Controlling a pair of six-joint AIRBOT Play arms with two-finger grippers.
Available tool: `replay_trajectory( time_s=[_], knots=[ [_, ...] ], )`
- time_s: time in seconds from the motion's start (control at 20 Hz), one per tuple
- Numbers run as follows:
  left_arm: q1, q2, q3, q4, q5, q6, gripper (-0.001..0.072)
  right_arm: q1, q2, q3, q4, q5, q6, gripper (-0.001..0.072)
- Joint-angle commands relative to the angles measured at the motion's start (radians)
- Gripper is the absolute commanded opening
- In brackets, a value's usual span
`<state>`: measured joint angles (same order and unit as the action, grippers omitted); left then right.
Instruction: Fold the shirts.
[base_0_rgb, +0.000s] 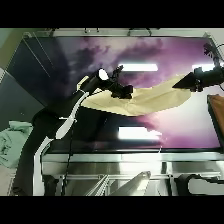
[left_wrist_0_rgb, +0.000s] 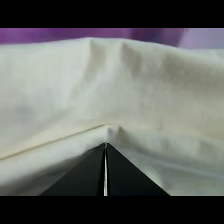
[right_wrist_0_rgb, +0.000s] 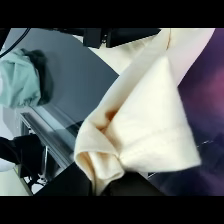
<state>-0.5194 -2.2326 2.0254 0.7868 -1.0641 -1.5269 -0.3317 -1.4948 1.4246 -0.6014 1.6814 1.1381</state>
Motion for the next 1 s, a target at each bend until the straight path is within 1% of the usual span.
replay_trajectory(
  time_s=[0.0, 0.15, 0.2, 0.25, 0.35, 0.4, 0.45, 0.5, 0.6, 0.75, 0.8, 0.85, 0.9, 0.95],
  knots=[
    [0.011, -0.003, 0.05, -0.002, -0.003, -0.007, 0.0004, 0.008, 0.005, 0.005, 0.0, 0.011, 0.031, 0.0019],
    [0.044, 0.003, 0.067, -0.019, -0.062, -0.008, 0.0005, 0.027, 0.006, 0.005, 0.016, 0.008, 0.079, 0.0019],
    [0.066, 0.021, 0.048, -0.064, -0.084, 0.0, 0.0012, 0.05, 0.006, 0.005, 0.027, -0.005, 0.084, 0.0019],
    [0.098, 0.059, 0.014, -0.142, -0.095, 0.056, 0.0014, 0.08, 0.006, 0.005, 0.038, -0.039, 0.103, 0.0019],
    [0.186, 0.148, -0.027, -0.322, -0.149, 0.162, 0.0014, 0.184, 0.006, 0.005, 0.038, -0.181, 0.12, 0.0019],
    [0.232, 0.19, -0.027, -0.401, -0.202, 0.198, 0.0015, 0.253, 0.006, 0.005, 0.04, -0.274, 0.119, 0.0019],
    [0.277, 0.237, -0.026, -0.471, -0.26, 0.228, 0.0015, 0.343, 0.004, 0.006, 0.054, -0.401, 0.119, 0.0019],
    [0.315, 0.279, -0.026, -0.514, -0.305, 0.246, 0.0015, 0.425, -0.005, 0.013, 0.08, -0.518, 0.107, 0.0019],
    [0.379, 0.356, -0.026, -0.517, -0.373, 0.265, 0.0015, 0.599, -0.072, 0.074, 0.132, -0.764, 0.05, 0.0019],
    [0.436, 0.427, -0.027, -0.517, -0.48, 0.301, 0.0015, 0.837, -0.266, 0.226, 0.132, -1.123, 0.032, 0.002],
    [0.443, 0.438, -0.026, -0.518, -0.494, 0.304, 0.0015, 0.893, -0.354, 0.305, 0.136, -1.192, 0.008, 0.0052],
    [0.449, 0.443, -0.026, -0.518, -0.507, 0.304, 0.0015, 0.927, -0.441, 0.397, 0.135, -1.203, 0.01, 0.029],
    [0.449, 0.442, -0.026, -0.519, -0.523, 0.304, 0.0015, 0.951, -0.51, 0.473, 0.152, -1.203, 0.01, 0.0341],
    [0.449, 0.441, -0.027, -0.518, -0.544, 0.304, 0.0015, 0.97, -0.564, 0.53, 0.188, -1.197, 0.01, 0.0342]
  ],
)
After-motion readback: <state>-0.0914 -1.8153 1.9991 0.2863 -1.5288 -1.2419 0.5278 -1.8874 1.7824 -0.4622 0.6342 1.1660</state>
